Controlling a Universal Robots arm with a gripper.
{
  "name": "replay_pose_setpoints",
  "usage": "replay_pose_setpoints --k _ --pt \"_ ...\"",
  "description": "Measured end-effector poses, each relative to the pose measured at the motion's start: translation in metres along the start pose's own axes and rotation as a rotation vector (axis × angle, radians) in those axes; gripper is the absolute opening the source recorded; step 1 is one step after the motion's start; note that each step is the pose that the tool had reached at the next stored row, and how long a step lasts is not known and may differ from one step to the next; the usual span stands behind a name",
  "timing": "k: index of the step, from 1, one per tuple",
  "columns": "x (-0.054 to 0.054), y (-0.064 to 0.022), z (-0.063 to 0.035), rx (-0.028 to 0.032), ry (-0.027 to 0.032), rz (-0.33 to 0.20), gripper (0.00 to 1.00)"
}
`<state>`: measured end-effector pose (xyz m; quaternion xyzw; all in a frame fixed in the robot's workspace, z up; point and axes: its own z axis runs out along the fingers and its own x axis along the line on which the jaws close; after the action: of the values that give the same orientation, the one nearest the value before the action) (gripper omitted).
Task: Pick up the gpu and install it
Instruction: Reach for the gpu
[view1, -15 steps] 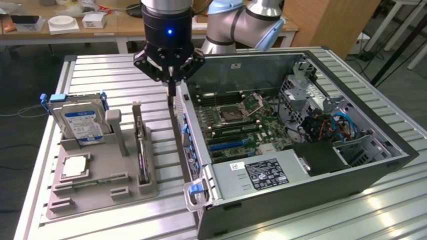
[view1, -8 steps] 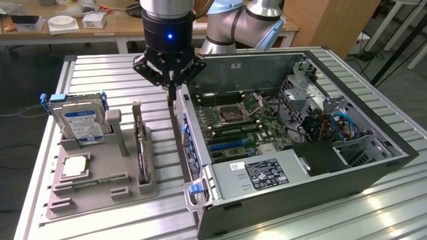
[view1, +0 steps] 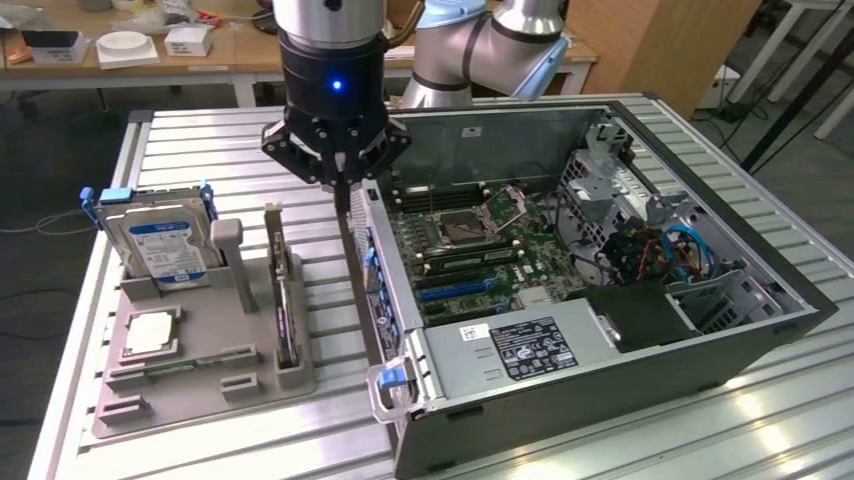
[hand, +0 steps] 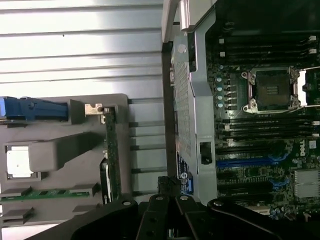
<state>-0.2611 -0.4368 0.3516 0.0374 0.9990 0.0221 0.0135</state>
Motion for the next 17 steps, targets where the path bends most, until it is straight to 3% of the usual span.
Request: replay_pose_setpoints --k 17 --pt "0.025 -0.0233 0.0027 0.0 -0.0001 0.0 0.11"
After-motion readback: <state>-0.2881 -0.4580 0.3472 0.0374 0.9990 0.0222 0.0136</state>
